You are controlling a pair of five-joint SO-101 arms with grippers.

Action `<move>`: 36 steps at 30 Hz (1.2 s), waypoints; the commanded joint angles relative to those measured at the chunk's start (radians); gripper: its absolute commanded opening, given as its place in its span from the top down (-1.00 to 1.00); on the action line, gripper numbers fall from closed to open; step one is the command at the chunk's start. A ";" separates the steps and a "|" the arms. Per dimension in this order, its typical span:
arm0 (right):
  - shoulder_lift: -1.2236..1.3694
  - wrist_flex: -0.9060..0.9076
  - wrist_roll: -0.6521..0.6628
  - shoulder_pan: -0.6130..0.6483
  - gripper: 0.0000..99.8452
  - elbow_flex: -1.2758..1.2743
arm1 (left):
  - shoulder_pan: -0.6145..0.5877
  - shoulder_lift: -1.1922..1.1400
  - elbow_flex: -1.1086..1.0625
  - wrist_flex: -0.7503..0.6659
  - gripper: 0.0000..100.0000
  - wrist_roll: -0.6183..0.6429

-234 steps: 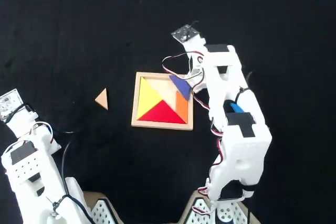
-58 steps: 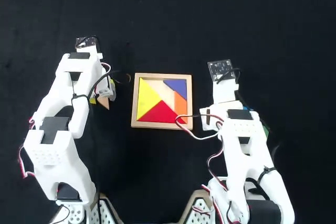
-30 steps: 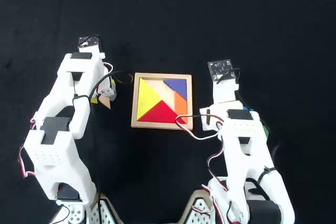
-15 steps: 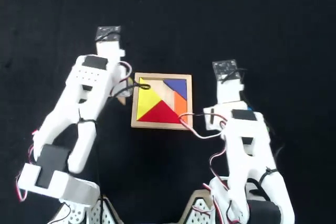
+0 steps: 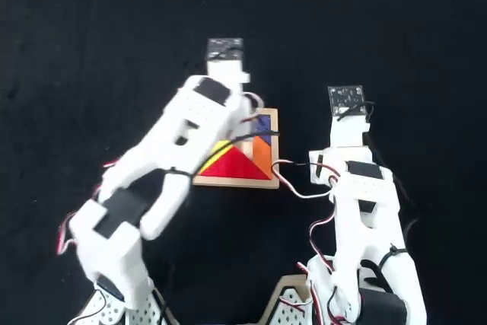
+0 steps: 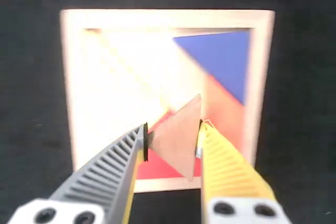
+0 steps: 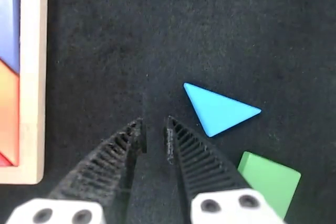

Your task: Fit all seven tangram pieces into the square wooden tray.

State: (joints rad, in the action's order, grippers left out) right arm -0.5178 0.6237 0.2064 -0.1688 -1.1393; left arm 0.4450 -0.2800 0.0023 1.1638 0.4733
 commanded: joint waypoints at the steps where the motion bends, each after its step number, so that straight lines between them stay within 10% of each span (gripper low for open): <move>1: -0.031 -0.018 0.009 -0.020 0.85 0.004 | 0.050 -0.094 0.160 0.006 0.73 0.064; 36: -0.031 -0.021 0.011 -0.014 0.85 -0.005 | -0.019 -0.164 0.170 -0.114 0.48 0.129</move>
State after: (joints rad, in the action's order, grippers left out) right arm -0.5178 0.6176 0.2064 -0.1688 -1.1454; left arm 0.4618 -0.4534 0.1312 1.1301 0.5930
